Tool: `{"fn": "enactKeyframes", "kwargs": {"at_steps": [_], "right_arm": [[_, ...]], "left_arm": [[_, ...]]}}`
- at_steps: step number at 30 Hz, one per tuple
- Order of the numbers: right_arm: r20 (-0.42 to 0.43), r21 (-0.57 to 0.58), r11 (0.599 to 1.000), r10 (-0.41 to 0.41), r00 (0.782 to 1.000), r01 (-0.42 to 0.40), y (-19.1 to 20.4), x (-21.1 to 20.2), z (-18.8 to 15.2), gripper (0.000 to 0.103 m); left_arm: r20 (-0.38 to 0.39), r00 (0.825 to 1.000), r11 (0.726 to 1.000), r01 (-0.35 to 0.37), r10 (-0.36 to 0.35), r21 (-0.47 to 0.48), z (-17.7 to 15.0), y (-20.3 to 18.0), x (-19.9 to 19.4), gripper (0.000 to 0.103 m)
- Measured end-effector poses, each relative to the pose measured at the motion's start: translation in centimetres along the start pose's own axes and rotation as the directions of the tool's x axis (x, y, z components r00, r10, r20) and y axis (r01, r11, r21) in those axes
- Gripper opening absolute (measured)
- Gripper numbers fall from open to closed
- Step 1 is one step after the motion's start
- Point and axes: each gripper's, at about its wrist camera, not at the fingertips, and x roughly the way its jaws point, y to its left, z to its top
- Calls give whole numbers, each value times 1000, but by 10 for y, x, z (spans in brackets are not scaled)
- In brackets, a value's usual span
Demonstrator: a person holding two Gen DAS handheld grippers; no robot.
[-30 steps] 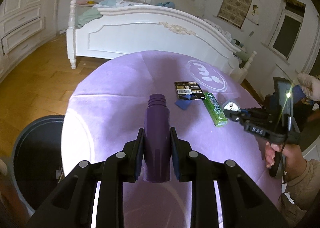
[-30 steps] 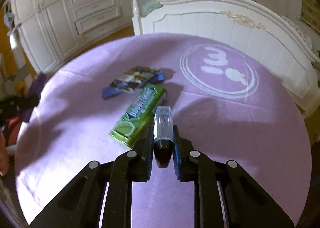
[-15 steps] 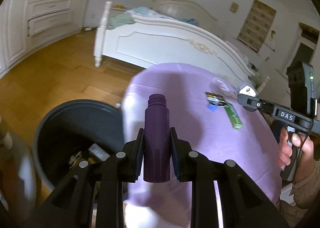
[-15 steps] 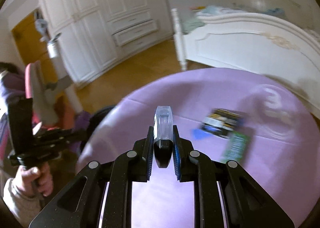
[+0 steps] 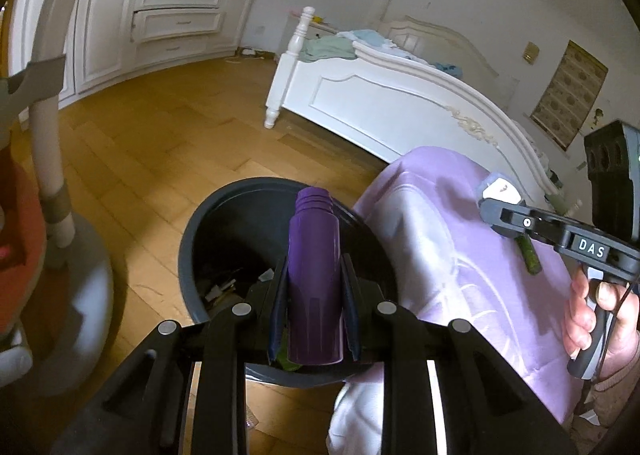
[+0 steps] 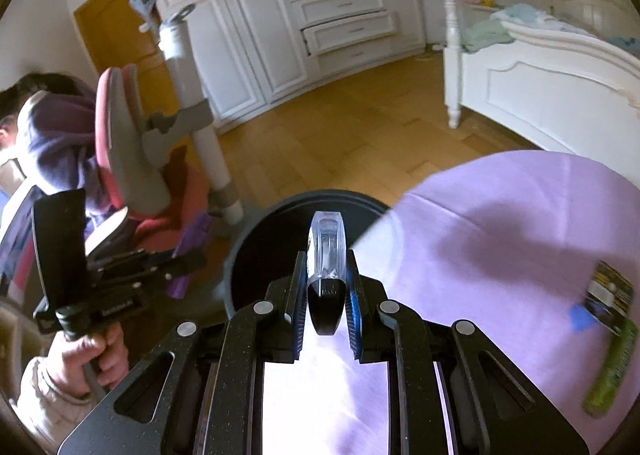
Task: Collect trash
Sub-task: 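Hold both items over the black bin and open both tools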
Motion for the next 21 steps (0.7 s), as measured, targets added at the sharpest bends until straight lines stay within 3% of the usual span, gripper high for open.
{"fn": "enactKeyframes", "kwargs": {"at_steps": [21], "right_arm": [[-75,-14,1000,27,997,-28,7,51,7,18]], "left_arm": [[-42,999,1000,5,-6,-23,4,13,30,25]]}}
